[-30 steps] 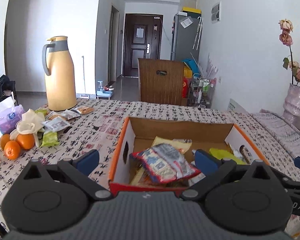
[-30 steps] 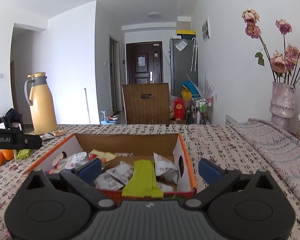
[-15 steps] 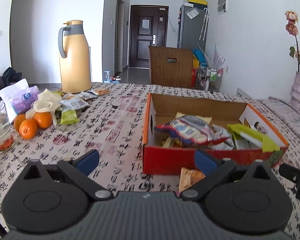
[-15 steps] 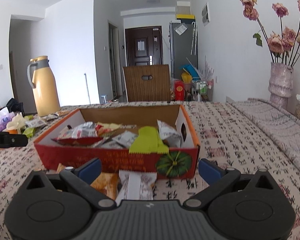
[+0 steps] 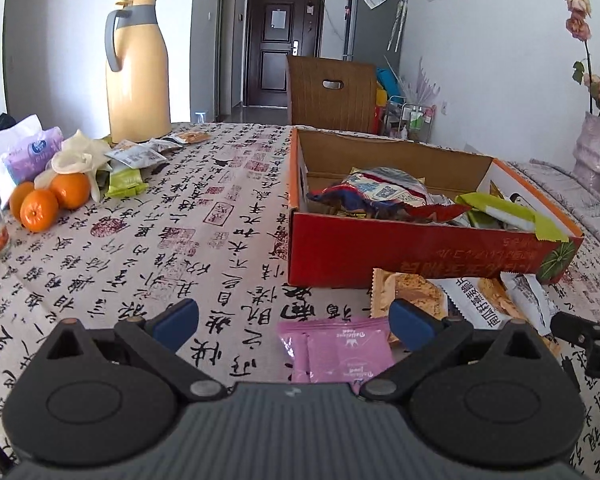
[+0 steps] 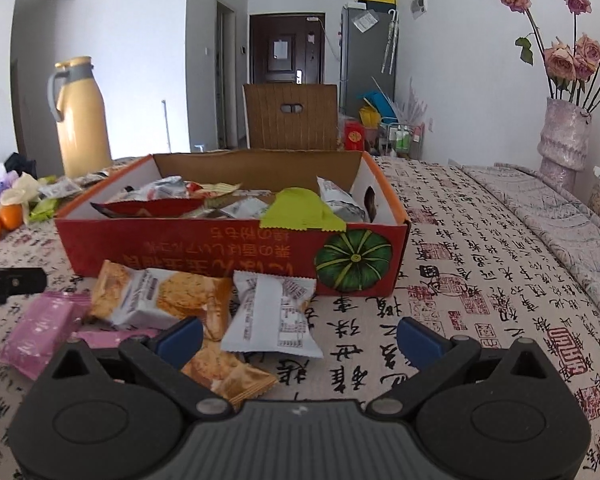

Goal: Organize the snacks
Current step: 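Grasp another white wrapped cake with the right tool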

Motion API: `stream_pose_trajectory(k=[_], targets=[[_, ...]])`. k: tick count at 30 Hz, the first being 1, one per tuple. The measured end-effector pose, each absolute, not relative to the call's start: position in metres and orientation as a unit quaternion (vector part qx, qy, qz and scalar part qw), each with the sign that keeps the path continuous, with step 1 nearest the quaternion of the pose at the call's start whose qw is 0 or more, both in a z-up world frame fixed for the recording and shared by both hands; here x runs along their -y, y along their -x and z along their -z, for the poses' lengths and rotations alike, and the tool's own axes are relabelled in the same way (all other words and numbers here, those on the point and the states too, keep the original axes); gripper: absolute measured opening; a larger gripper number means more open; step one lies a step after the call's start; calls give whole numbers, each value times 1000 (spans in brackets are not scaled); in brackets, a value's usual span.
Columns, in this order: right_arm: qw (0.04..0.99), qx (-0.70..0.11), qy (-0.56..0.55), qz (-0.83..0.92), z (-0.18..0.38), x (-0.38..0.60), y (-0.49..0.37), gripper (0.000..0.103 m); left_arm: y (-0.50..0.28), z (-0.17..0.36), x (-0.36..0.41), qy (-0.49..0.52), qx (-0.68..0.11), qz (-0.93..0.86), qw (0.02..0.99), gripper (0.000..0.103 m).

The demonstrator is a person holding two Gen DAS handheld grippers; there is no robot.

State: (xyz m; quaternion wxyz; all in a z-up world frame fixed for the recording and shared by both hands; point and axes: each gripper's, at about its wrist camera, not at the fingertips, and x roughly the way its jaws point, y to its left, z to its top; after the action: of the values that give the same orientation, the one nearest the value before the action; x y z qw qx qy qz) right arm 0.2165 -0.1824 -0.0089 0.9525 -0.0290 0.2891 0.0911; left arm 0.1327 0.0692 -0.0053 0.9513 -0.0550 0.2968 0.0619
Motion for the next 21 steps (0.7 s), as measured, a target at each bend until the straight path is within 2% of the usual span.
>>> stream_pose_trajectory(k=[3,7,11,15,21], targets=[[952,-295,30,-80,8,180,-228,102,-136,8,-69,59,-301,-58,950,103],[946,-313,33,-84,11,175,-248,88,-138,12,-69,62,-305,-58,948,103],[938,-330,48,-90,18,167,-264,79,-140,14,-70,66,-309,-56,947,103],[929,-350,52,-105,30,162,-274,54,-143,16,-70,67,-315,-57,945,103],[931,-340,51,-121,31,161,-271,43,-146,18,-72,73,-321,-55,943,103]])
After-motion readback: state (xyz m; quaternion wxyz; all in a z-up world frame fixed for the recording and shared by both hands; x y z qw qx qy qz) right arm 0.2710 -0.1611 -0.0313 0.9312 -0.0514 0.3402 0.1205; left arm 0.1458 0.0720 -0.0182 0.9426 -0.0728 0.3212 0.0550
